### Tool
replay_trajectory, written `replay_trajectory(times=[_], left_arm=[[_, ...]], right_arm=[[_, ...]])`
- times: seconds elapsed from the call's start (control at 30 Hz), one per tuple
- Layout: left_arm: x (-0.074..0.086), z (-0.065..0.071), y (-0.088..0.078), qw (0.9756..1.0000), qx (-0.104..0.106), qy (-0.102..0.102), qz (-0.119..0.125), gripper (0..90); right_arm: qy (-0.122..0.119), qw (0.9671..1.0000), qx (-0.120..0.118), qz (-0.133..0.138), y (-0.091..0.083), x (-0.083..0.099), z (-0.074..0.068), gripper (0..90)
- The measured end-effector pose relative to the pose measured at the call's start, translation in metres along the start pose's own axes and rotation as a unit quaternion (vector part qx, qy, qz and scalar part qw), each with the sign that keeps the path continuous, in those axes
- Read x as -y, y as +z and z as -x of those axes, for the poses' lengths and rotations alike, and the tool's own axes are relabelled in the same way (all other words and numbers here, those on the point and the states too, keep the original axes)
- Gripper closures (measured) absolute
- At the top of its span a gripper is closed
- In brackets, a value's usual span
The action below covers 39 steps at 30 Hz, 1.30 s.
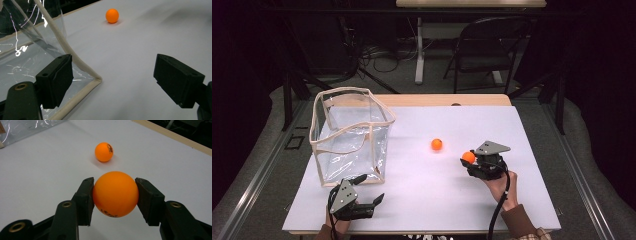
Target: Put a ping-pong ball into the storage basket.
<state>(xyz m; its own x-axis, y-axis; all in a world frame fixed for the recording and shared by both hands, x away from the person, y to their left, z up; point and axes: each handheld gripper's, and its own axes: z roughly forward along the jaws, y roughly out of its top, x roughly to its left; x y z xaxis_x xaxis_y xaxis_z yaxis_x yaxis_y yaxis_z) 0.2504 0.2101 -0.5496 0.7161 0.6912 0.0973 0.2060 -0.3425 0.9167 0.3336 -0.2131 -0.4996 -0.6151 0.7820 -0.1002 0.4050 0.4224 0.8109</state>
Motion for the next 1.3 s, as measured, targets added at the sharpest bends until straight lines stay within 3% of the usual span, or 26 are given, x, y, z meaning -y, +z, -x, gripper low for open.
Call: replay_trajectory(times=[1.3], left_arm=[[0.000,0.001,0.000,1.0000,0.001,0.001,0.000,15.9]], right_arm=[[0.000,0.9992,-0.003,0.039,-0.019,-0.014,-0.002,50.9]])
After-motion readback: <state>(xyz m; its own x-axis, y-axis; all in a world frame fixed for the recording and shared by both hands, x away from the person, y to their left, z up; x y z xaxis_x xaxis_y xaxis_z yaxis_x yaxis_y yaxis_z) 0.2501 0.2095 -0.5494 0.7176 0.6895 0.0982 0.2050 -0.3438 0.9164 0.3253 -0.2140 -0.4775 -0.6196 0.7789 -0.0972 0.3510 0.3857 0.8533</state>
